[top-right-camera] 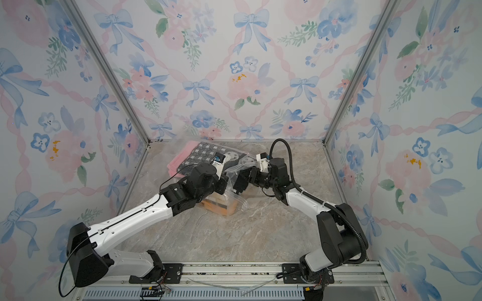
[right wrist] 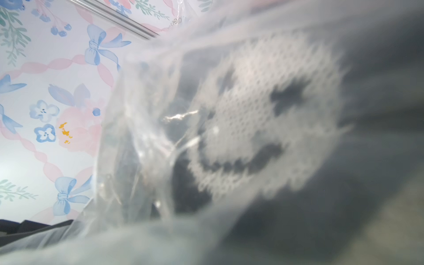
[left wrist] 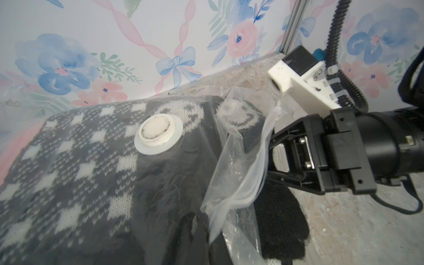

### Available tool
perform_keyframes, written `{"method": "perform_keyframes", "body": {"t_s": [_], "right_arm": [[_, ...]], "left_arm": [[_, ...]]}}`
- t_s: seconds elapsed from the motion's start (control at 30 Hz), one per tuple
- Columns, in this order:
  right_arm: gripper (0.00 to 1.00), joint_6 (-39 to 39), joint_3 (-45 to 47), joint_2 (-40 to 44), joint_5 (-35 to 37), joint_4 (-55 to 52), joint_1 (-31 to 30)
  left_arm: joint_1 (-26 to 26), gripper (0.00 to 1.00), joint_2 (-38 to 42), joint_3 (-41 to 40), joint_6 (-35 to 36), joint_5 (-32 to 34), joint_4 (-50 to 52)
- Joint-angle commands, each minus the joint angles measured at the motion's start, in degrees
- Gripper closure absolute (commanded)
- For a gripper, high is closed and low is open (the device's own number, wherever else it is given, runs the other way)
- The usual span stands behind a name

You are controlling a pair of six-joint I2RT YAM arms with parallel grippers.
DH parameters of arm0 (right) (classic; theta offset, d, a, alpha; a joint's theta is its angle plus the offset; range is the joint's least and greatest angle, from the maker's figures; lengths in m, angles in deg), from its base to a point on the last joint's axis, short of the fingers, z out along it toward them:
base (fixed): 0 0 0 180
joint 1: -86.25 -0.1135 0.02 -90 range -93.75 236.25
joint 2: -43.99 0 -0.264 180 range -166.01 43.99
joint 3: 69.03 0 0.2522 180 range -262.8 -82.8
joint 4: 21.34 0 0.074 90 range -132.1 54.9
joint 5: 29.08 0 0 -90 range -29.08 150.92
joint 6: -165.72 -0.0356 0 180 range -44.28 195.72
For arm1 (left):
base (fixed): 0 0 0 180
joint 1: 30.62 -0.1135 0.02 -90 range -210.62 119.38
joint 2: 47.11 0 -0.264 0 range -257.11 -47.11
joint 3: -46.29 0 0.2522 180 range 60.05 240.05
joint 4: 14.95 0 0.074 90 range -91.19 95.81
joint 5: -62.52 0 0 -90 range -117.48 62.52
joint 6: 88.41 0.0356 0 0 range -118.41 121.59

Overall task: Take the blanket out of the vacuum bag
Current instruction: Take out the blanket from the vacuum bag.

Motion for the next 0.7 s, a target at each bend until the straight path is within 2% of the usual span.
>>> {"method": "perform_keyframes", "body": {"t_s": [0.0,0.07,0.1,0.2,0.33,0.47,0.67], "right_arm": [[0.67,1.1,-2.86,0.74,-0.5,-1.63,0.42],[0.71,1.63,-3.61,1.37,-0.57,-2.82,0.39],[0.76,1.97,-3.96,1.63,-0.56,-3.58,0.33],[1.0,2.56,-4.9,2.0,-0.49,-4.67,0.3],[1.0,3.0,-6.32,2.1,-0.57,-5.44,0.04],[1.0,1.73,-7.21,2.54,-1.99,-3.87,-0.39],[1.0,1.99,-5.58,8.5,-0.4,-6.95,-1.07]], "left_arm": [[-0.4,1.0,-0.68,-0.17,-0.59,0.46,-0.19],[-0.41,1.0,-0.92,-0.12,-0.6,0.41,-0.16],[-0.42,1.0,-1.04,-0.06,-0.54,0.51,-0.29],[-0.46,1.0,-1.28,-0.04,-0.53,1.11,-0.33],[-0.49,1.0,-1.06,-0.05,-1.26,1.79,-0.38],[-1.76,1.0,-0.27,0.18,-4.95,2.56,-1.09],[-4.19,1.0,-1.12,2.05,-9.44,4.63,-1.07]]}}
